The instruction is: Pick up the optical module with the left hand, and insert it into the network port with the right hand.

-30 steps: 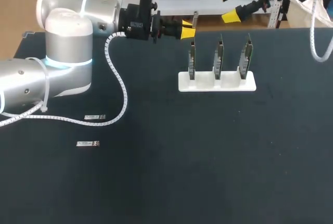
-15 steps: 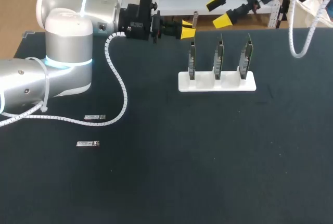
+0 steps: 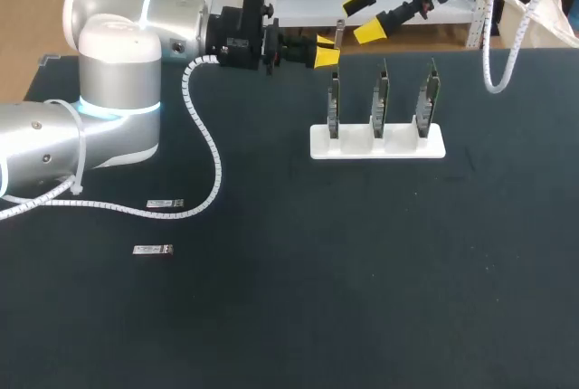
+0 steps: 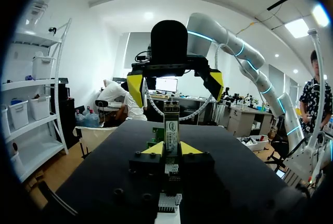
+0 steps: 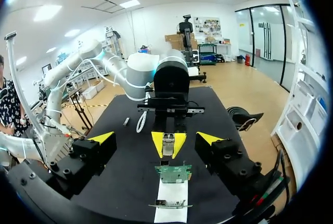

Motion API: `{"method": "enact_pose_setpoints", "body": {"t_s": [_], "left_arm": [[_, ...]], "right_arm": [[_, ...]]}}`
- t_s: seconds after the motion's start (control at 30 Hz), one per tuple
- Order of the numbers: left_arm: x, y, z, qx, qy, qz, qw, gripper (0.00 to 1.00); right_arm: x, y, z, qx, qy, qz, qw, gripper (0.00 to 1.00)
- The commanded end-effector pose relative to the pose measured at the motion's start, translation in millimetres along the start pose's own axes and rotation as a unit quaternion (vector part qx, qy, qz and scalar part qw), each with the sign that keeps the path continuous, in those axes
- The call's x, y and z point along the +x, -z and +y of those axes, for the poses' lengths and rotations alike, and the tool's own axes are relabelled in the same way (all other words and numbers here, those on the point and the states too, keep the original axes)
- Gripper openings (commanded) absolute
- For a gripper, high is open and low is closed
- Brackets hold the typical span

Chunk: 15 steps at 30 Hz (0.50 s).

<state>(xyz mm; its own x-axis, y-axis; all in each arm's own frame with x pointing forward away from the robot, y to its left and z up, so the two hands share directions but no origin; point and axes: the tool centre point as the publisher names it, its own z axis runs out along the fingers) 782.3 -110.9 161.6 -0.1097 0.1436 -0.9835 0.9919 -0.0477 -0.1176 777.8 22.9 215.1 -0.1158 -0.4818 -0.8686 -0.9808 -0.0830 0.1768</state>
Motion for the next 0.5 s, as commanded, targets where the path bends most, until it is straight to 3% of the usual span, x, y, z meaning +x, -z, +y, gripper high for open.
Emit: {"method": "enact_pose_setpoints", "body": {"t_s": [0.03,0.5], "left_arm": [[0.6,-0.3,-1.0,-0.002,0.000,-0.001,1.000,0.00],[0.6,-0.3,-1.0,-0.002,0.000,-0.001,1.000,0.00]], "right_arm": [[1.2,-1.5,6.6,0.017,0.001,-0.001,1.000,1.00],[1.9,-8.0,6.8,0.040,0.003,0.006,0.999,1.00]]}}
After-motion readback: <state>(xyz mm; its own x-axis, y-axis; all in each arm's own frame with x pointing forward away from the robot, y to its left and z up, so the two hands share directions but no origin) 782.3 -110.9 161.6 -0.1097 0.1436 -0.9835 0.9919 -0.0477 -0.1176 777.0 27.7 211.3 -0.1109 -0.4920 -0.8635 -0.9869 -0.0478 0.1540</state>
